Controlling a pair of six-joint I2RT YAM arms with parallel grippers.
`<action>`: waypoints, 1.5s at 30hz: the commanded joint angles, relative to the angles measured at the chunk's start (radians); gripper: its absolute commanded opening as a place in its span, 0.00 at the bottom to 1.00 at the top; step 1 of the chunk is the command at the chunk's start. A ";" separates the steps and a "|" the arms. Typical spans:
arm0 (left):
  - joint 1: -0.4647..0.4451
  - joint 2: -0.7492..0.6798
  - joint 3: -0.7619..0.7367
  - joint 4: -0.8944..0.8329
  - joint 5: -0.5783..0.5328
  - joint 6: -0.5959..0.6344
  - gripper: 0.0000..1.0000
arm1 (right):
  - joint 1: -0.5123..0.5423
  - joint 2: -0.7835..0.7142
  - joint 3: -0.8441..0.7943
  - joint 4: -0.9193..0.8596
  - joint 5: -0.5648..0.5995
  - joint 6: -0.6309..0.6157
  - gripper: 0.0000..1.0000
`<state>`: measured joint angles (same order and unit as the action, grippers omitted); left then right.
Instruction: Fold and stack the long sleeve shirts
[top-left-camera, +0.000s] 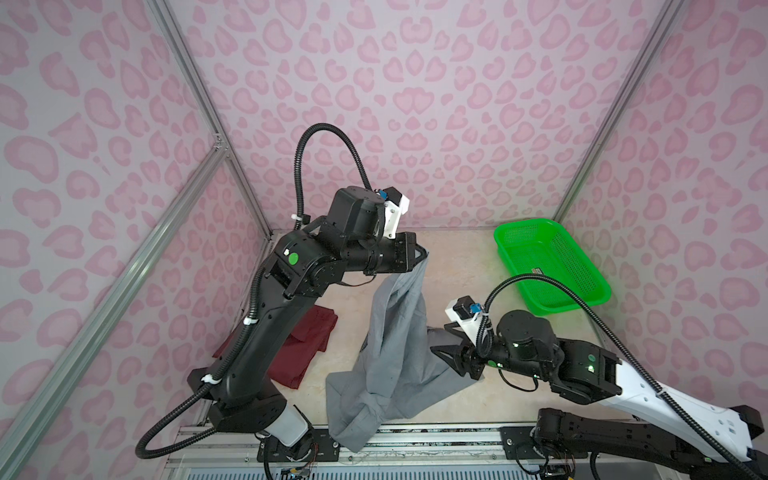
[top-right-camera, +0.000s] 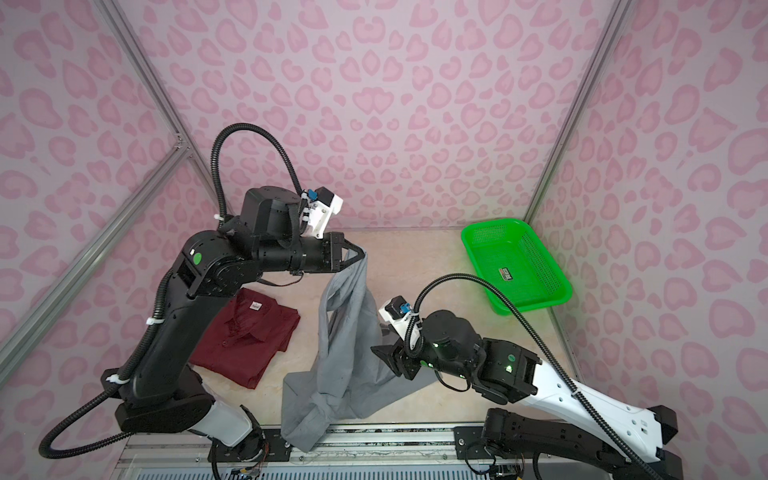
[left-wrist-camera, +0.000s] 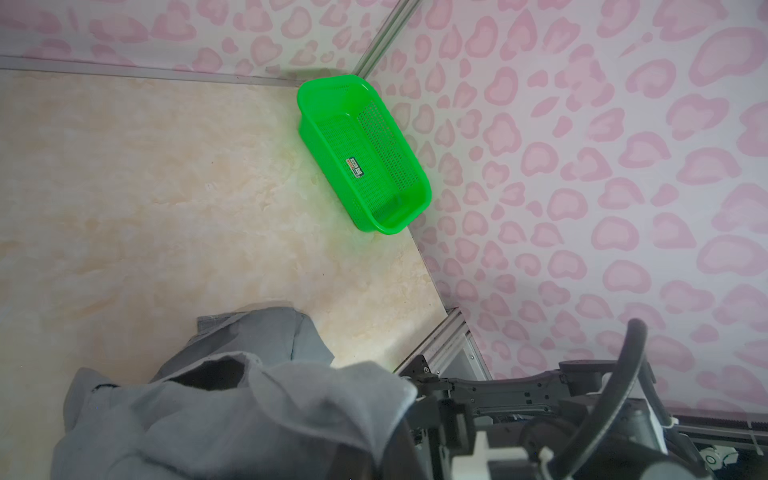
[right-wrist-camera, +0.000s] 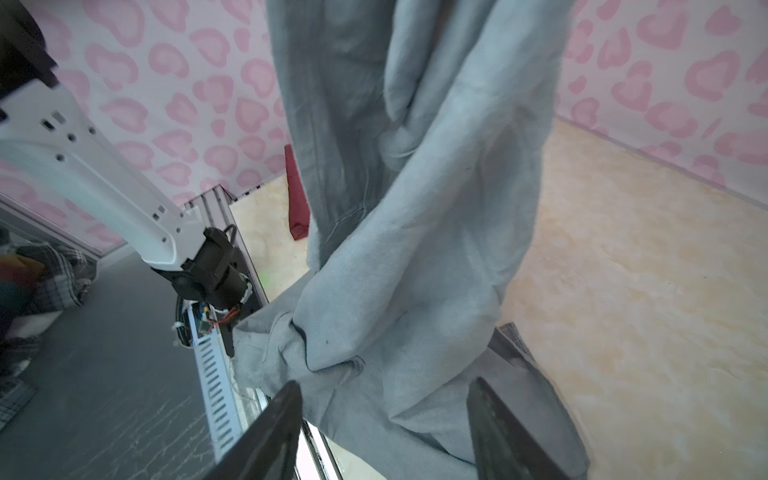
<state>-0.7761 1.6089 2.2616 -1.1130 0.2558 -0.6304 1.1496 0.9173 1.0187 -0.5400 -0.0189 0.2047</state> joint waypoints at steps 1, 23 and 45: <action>0.000 0.047 0.034 0.007 0.058 -0.004 0.02 | 0.047 0.041 -0.038 0.084 0.095 -0.011 0.66; -0.101 -0.026 -0.114 0.133 -0.068 0.003 0.16 | -0.118 0.304 -0.216 0.634 -0.004 0.308 0.00; -0.220 -0.869 -1.513 0.572 -0.136 -0.353 0.93 | -0.498 -0.083 -0.417 0.719 -0.247 0.515 0.00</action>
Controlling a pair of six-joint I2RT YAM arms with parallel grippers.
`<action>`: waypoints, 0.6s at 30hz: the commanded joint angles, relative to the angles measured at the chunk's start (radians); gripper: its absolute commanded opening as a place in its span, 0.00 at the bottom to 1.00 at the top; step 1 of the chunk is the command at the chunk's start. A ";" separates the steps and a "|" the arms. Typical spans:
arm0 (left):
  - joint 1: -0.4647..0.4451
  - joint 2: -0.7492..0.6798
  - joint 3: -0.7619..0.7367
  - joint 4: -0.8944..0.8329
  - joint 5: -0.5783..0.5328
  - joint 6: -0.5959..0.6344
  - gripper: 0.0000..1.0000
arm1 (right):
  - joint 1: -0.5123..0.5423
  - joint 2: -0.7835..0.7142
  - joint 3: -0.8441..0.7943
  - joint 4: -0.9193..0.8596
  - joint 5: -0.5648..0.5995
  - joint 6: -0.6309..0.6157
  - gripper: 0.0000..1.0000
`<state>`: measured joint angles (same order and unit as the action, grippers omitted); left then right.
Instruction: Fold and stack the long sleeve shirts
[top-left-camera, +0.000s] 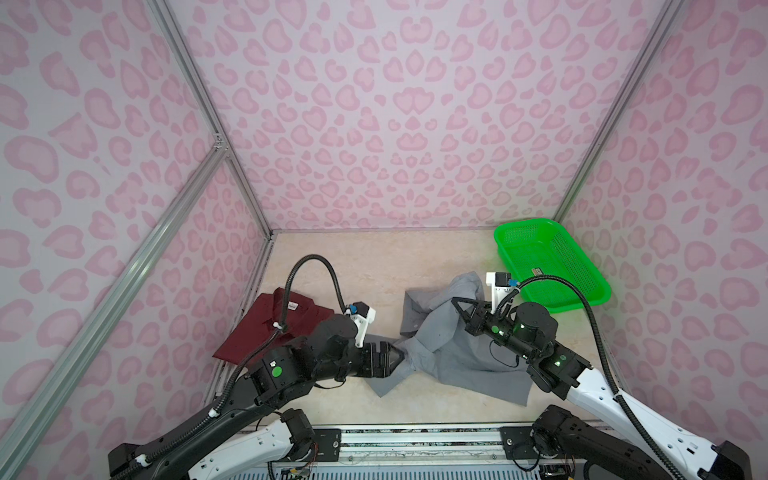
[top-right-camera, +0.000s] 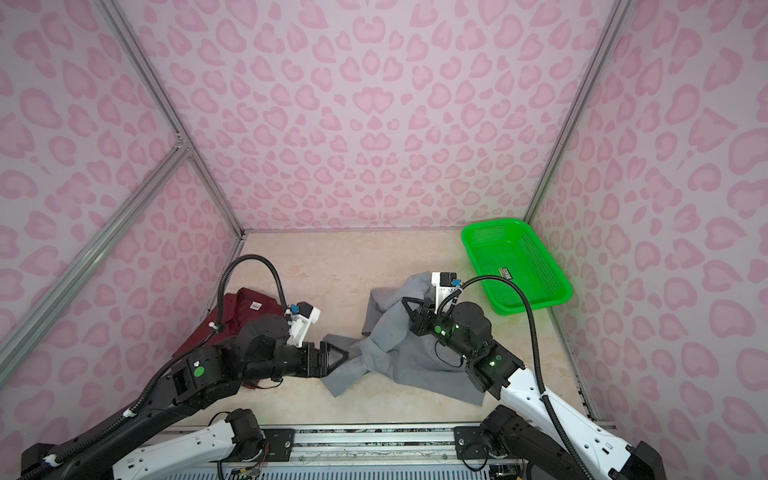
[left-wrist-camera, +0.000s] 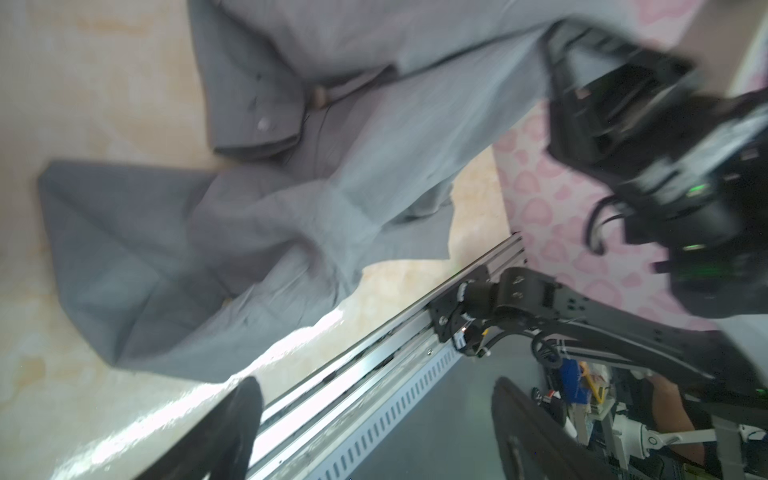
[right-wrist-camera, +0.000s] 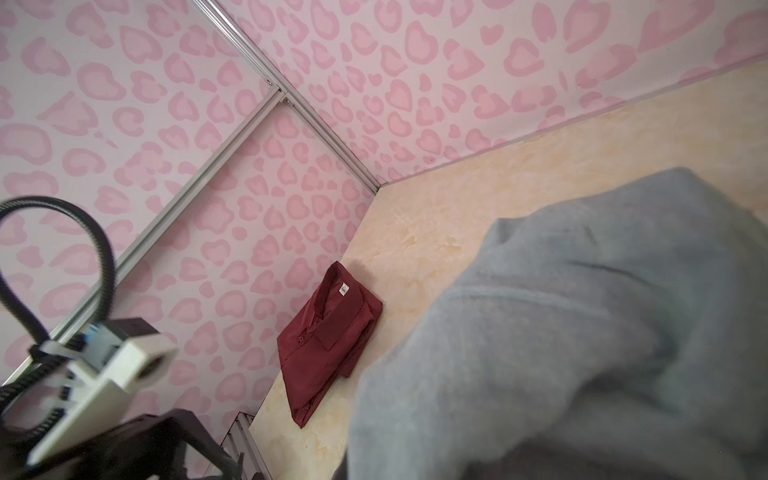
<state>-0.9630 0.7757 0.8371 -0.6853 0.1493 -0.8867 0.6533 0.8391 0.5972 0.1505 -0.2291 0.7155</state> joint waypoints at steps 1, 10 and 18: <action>-0.058 -0.039 -0.131 0.173 -0.041 -0.110 0.97 | -0.002 -0.005 0.002 0.033 -0.043 0.005 0.00; -0.132 0.147 -0.215 0.224 -0.160 -0.108 0.99 | -0.003 -0.034 0.007 0.037 -0.070 0.015 0.00; -0.131 0.231 -0.232 0.270 -0.207 -0.113 0.74 | -0.002 -0.086 0.015 0.006 -0.103 0.017 0.00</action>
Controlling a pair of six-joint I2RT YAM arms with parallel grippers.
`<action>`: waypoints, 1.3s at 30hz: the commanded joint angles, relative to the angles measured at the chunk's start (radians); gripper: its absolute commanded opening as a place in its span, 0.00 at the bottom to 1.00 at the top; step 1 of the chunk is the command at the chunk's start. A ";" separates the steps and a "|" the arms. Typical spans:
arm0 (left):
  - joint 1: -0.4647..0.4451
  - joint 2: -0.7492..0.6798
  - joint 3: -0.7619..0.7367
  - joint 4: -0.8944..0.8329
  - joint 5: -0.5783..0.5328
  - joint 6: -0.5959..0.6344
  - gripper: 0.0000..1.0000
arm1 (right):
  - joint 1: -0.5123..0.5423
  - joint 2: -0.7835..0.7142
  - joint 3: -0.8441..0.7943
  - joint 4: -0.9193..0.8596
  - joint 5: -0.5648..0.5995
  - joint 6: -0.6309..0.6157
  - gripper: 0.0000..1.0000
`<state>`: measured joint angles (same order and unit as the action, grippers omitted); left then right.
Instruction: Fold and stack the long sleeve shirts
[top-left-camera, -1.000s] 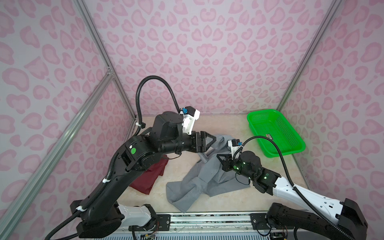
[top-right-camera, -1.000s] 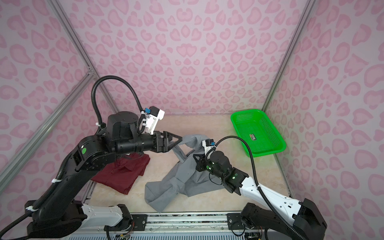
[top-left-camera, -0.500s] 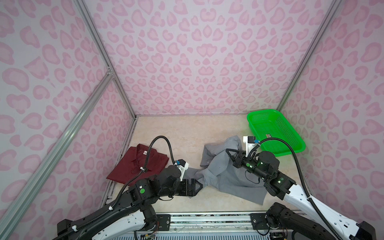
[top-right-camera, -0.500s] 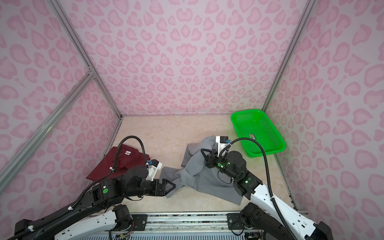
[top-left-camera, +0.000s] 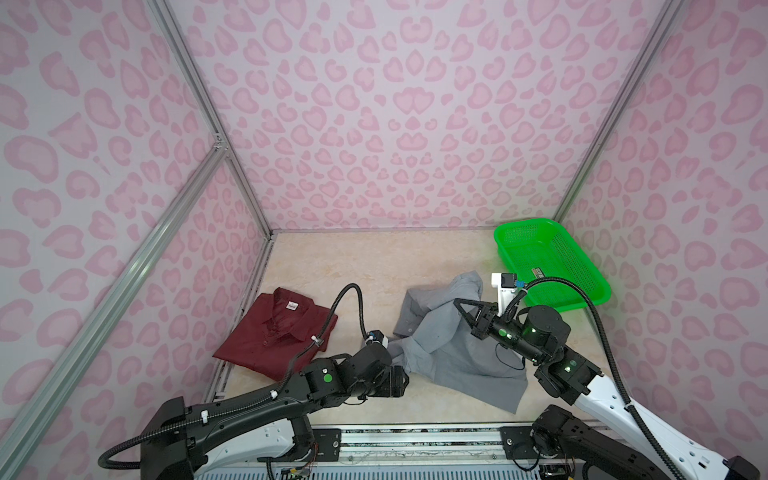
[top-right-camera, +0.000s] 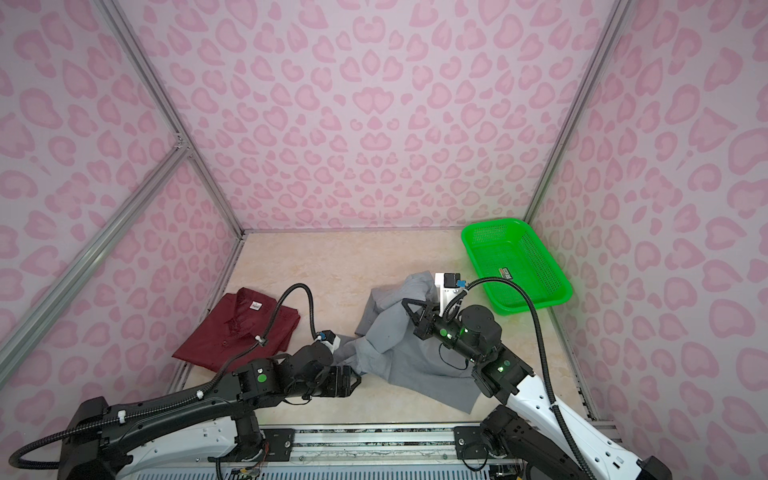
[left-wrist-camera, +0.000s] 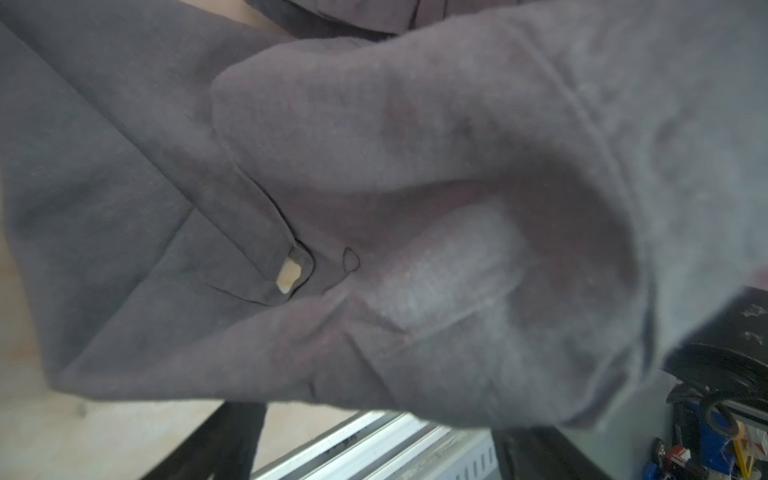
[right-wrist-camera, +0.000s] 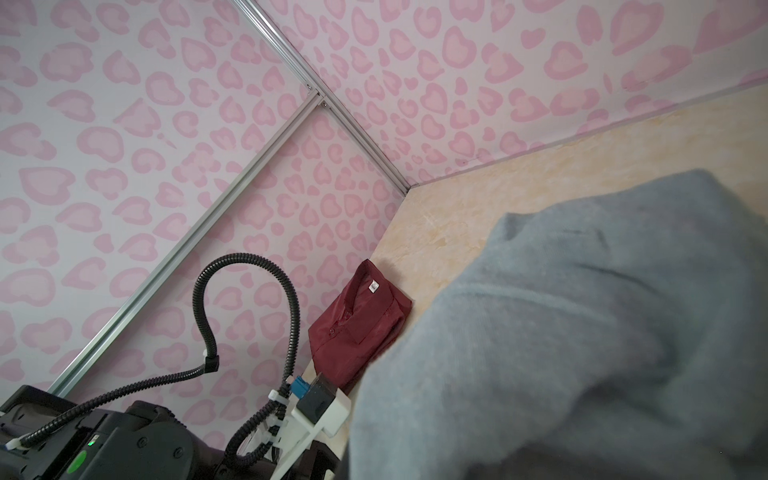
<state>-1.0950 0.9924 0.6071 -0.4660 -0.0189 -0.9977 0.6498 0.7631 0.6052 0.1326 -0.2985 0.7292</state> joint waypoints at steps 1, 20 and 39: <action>0.001 0.019 0.003 0.049 -0.045 0.003 0.67 | 0.001 -0.014 0.008 0.016 -0.034 0.005 0.00; 0.035 -0.049 0.137 -0.087 -0.174 0.168 0.11 | 0.001 -0.101 0.004 -0.083 -0.039 -0.016 0.00; -0.004 0.069 0.103 0.128 0.001 0.166 0.90 | 0.001 -0.093 -0.005 -0.066 -0.048 -0.009 0.00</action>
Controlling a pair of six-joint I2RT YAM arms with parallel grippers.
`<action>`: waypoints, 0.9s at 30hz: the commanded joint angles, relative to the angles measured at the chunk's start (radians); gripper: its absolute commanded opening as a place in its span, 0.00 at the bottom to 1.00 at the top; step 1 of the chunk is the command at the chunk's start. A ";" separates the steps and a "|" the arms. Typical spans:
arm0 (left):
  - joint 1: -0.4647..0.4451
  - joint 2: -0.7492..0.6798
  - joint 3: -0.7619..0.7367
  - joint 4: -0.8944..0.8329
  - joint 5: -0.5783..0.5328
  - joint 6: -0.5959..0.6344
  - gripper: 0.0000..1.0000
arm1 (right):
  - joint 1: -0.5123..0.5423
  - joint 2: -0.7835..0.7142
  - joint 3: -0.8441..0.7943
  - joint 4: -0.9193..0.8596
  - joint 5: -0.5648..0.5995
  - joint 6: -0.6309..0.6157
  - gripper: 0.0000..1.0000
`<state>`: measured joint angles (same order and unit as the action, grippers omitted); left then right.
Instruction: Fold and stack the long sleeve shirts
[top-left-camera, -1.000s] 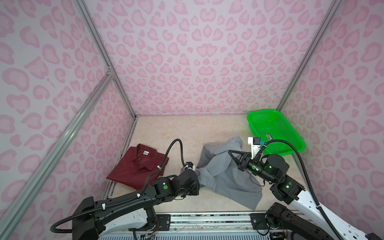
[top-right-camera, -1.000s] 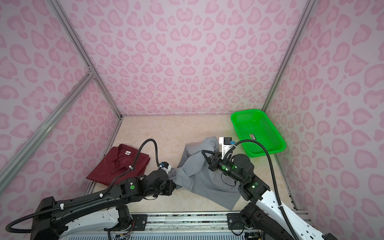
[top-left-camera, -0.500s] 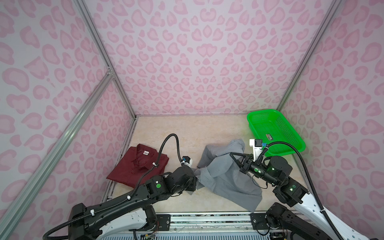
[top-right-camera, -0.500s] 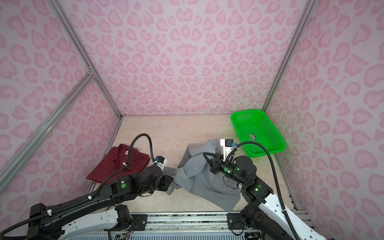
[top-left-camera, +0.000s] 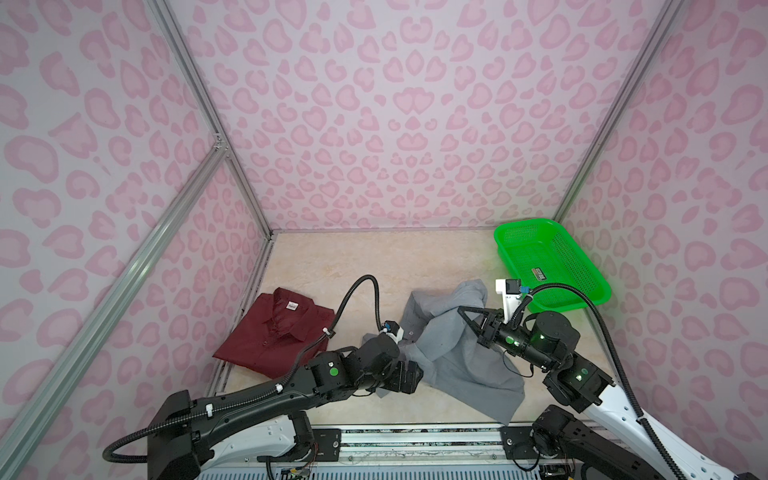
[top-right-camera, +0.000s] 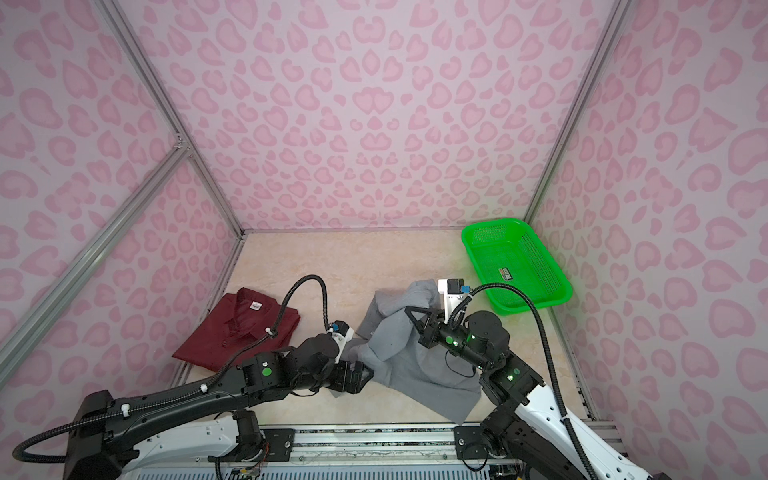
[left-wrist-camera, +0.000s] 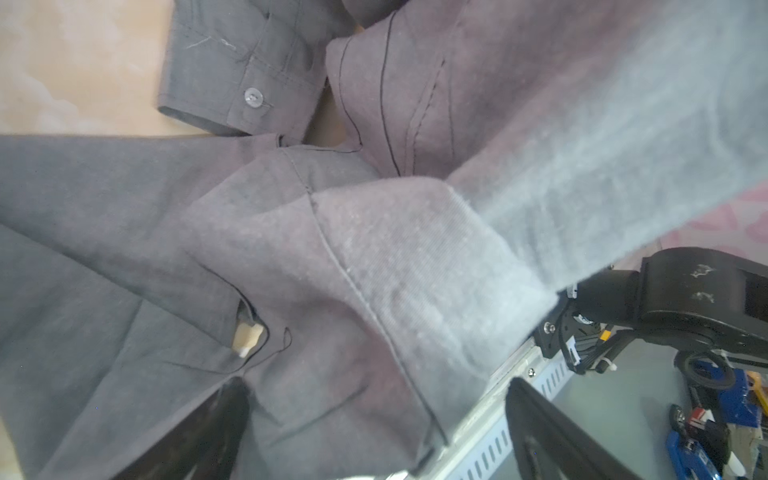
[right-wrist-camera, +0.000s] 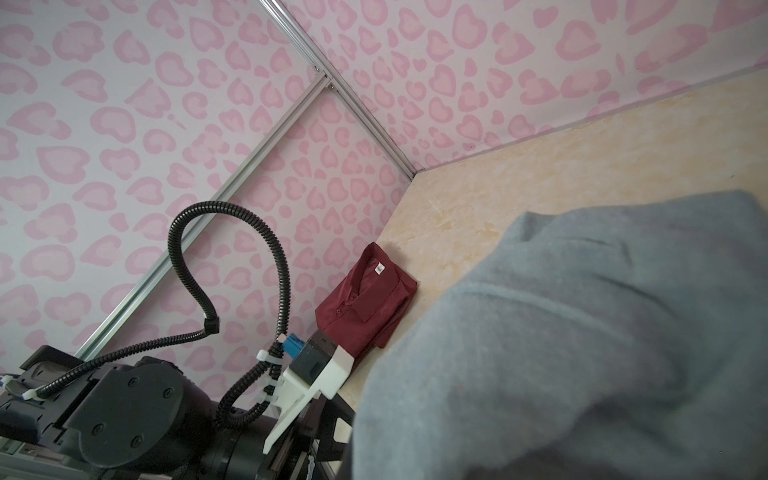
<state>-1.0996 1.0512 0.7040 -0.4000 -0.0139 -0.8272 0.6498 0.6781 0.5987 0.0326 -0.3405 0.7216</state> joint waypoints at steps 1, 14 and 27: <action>0.000 0.010 0.009 0.056 -0.017 -0.001 0.80 | 0.001 -0.015 0.000 0.031 -0.006 -0.003 0.00; 0.122 -0.214 0.099 -0.263 -0.417 0.173 0.04 | 0.001 -0.161 -0.020 -0.155 0.088 -0.076 0.15; 0.126 -0.118 0.794 -0.175 -0.233 1.147 0.04 | -0.004 -0.048 0.474 -0.498 0.145 -0.420 0.68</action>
<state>-0.9726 0.9211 1.4269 -0.6247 -0.4110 0.0456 0.6460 0.5827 1.0069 -0.3645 -0.1818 0.4068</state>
